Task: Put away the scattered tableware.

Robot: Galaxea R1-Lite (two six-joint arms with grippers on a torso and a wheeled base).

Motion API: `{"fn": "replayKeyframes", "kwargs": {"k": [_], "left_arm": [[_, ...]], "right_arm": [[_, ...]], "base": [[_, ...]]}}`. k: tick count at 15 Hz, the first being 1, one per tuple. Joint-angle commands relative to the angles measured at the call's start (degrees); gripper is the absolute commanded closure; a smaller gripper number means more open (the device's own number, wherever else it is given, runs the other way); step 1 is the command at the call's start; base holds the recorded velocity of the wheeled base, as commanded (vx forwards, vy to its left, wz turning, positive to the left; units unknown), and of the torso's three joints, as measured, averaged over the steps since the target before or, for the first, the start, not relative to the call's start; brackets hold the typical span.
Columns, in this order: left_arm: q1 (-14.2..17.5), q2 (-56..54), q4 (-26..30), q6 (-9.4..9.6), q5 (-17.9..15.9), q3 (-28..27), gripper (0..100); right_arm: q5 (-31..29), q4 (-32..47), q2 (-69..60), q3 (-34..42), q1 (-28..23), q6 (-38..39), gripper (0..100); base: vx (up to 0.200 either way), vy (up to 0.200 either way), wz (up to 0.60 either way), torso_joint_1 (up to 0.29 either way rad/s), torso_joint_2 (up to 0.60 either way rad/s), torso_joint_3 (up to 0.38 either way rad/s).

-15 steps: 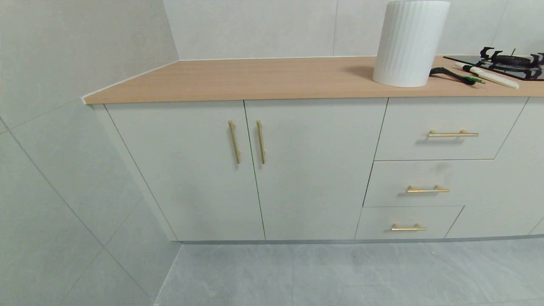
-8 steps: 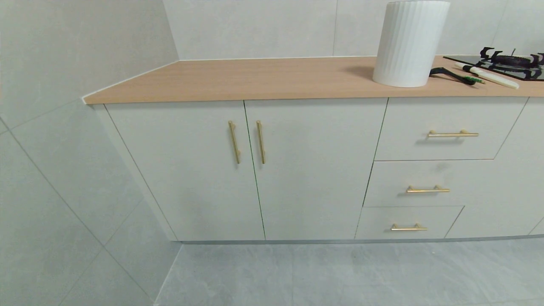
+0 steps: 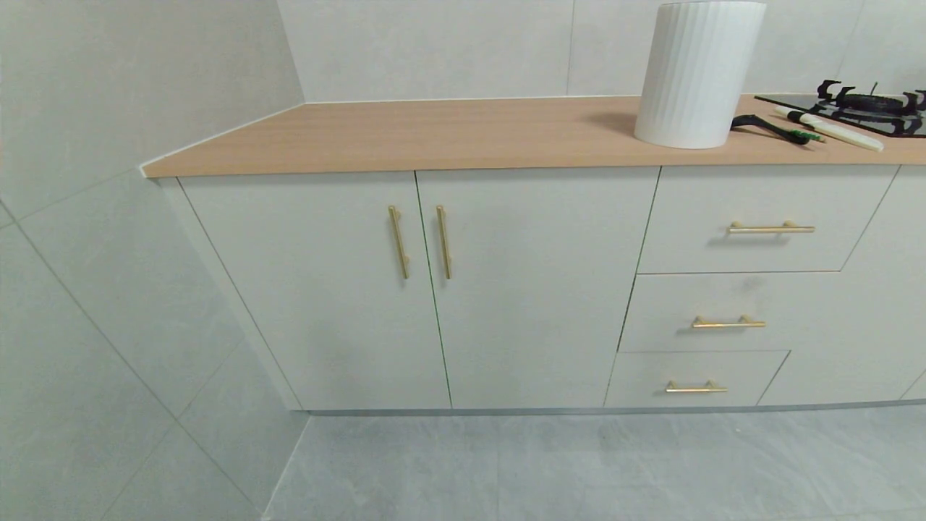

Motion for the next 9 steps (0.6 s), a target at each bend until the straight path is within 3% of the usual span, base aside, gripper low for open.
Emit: {"fn": "replayKeyframes", "kwargs": {"k": [1, 8, 9], "left_arm": [[0.0, 0.0, 0.0, 0.02, 0.0, 0.0, 0], [0.0, 0.1, 0.0, -0.06, 0.0, 0.0, 0], [0.0, 0.1, 0.0, -0.15, 0.0, 0.0, 0]], "right_arm": [[0.0, 0.1, 0.2, 0.0, 0.0, 0.1, 0], [0.1, 0.1, 0.2, 0.0, 0.0, 0.2, 0], [0.1, 0.1, 0.2, 0.0, 0.0, 0.2, 0]], "base": [[0.000, 0.000, 0.00, 0.000, 0.00, 0.000], [0.000, 0.000, 0.00, 0.000, 0.00, 0.000], [0.000, -0.200, 0.00, 0.007, 0.00, -0.002]]}}
